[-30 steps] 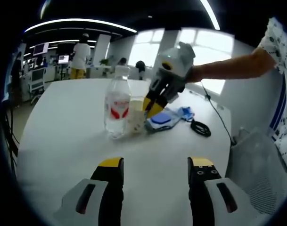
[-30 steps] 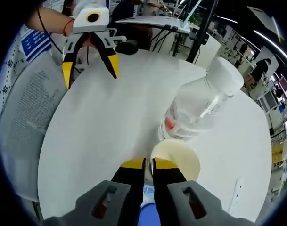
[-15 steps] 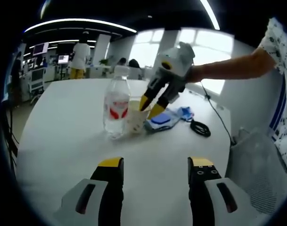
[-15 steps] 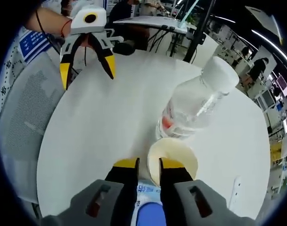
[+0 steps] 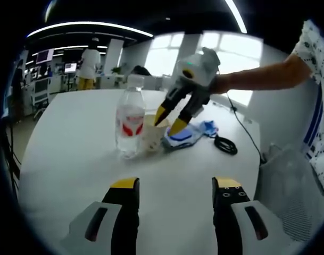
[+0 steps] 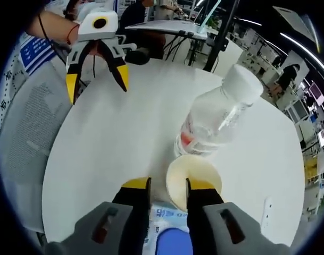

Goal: Arrange the tabletop items into an orderly group along one side of the table until the central work area is clear of visible clutter.

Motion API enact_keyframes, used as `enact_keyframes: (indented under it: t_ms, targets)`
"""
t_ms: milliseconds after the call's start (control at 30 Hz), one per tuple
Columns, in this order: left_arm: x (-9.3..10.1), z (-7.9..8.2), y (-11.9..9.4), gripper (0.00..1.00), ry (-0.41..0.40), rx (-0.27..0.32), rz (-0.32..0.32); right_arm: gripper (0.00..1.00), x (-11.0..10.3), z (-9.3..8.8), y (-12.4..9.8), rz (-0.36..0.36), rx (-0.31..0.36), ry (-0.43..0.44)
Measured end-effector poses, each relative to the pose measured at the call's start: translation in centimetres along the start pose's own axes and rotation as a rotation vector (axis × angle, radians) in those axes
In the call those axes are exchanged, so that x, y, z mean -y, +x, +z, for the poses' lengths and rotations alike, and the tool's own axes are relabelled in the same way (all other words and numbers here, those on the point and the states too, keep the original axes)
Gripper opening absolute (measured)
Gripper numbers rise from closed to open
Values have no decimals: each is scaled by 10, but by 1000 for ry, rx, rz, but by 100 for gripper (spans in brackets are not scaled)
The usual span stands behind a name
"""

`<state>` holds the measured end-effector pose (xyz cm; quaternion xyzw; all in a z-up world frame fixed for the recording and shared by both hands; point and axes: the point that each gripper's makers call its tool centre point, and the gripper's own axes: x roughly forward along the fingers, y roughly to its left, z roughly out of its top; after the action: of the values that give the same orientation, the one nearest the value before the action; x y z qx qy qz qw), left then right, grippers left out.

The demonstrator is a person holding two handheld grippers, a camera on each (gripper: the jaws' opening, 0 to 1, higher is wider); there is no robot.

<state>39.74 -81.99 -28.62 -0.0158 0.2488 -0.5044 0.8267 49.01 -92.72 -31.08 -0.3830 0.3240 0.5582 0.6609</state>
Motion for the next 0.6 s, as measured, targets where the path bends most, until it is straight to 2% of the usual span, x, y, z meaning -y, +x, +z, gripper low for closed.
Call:
enact_keyframes:
  t_ms: [300,600]
  targets:
    - [3,1,2,53,1,-14,-11,30,-6,3,-7,-6,34,27]
    - [8,3,3,53,12,-28,-23,33,-9,5,-17,-42,80,66]
